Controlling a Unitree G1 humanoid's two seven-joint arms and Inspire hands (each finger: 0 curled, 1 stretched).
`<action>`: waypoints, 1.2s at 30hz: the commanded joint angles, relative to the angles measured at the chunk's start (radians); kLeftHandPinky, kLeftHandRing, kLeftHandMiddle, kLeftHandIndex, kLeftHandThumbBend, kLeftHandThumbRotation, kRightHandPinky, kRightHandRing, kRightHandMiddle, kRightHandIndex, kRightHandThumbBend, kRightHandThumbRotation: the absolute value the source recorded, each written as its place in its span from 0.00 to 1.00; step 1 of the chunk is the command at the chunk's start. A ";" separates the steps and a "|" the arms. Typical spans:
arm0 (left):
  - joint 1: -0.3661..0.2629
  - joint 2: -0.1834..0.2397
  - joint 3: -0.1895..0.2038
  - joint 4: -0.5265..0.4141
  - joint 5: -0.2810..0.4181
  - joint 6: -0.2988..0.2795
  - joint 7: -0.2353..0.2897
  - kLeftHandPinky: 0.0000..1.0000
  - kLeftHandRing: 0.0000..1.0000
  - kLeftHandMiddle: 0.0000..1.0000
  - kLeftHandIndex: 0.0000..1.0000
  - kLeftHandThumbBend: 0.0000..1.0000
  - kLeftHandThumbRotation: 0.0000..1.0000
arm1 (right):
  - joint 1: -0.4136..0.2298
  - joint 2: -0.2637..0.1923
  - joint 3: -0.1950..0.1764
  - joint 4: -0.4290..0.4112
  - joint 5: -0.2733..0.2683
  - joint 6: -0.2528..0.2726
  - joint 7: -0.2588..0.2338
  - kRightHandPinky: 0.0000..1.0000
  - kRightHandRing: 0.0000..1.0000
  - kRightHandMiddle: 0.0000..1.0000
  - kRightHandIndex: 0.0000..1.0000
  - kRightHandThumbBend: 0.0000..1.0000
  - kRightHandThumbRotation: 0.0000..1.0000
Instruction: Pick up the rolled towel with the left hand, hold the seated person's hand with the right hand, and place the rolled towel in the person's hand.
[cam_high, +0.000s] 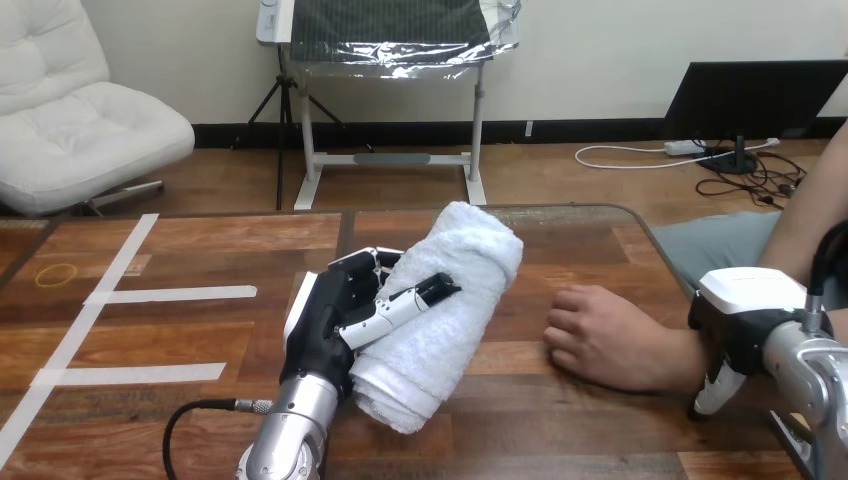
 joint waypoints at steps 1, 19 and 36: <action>-0.115 -0.004 0.015 0.017 -0.016 0.003 0.000 0.28 0.32 0.38 0.44 0.88 0.23 | 0.012 0.002 -0.037 -0.035 0.047 -0.001 -0.012 0.09 0.20 0.32 0.34 0.65 0.00; -0.194 -0.014 0.044 0.131 -0.038 0.010 -0.010 0.28 0.33 0.39 0.45 0.84 0.18 | 0.069 -0.009 -0.132 -0.141 0.116 -0.029 -0.079 0.10 0.19 0.31 0.33 0.71 0.00; -0.257 -0.028 0.041 0.193 -0.029 0.022 0.013 0.27 0.33 0.39 0.45 0.81 0.16 | 0.079 -0.024 -0.165 -0.207 0.135 -0.027 -0.072 0.14 0.22 0.33 0.38 0.73 0.00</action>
